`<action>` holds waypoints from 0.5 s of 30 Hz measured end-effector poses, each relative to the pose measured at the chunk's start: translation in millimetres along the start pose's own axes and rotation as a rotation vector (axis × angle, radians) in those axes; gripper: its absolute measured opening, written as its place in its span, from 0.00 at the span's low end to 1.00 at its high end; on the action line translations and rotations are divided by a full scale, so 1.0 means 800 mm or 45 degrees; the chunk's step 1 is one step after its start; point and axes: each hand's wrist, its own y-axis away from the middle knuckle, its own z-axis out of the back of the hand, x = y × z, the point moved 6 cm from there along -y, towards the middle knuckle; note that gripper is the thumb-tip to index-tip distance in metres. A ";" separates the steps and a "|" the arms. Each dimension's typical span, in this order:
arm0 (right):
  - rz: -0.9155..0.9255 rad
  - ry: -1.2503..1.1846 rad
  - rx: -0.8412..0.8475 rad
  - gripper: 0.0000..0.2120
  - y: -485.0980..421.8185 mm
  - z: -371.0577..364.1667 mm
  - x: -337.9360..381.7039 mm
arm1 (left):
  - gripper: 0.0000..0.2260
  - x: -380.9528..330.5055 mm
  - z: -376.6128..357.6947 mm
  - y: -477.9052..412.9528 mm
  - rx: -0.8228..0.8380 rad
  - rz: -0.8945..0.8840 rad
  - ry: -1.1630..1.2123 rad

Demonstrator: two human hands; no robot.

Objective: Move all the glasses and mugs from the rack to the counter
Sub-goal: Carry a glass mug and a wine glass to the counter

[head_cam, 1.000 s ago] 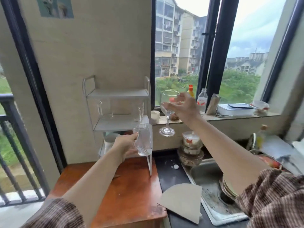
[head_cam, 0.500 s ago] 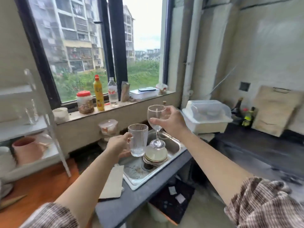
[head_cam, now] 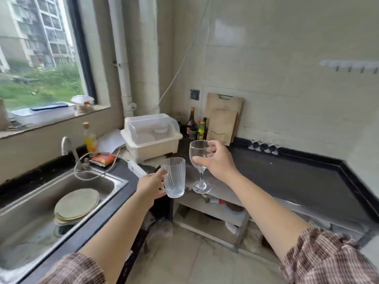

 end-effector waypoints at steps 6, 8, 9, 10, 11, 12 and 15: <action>-0.169 0.044 -0.186 0.36 -0.046 0.117 -0.114 | 0.14 0.022 -0.172 -0.057 0.179 0.054 -0.079; -0.222 0.065 -0.244 0.36 -0.065 0.148 -0.150 | 0.16 0.028 -0.224 -0.082 0.234 0.098 -0.104; -0.249 0.071 -0.270 0.36 -0.076 0.162 -0.168 | 0.15 0.030 -0.250 -0.096 0.264 0.114 -0.117; -0.274 0.076 -0.292 0.36 -0.088 0.175 -0.184 | 0.13 0.031 -0.275 -0.110 0.292 0.123 -0.126; -0.295 0.082 -0.315 0.36 -0.100 0.188 -0.201 | 0.11 0.032 -0.300 -0.126 0.322 0.127 -0.139; -0.315 0.089 -0.340 0.36 -0.114 0.200 -0.217 | 0.10 0.032 -0.326 -0.142 0.356 0.123 -0.160; -0.371 0.092 -0.412 0.35 -0.156 0.235 -0.260 | 0.09 0.030 -0.401 -0.195 0.445 0.136 -0.227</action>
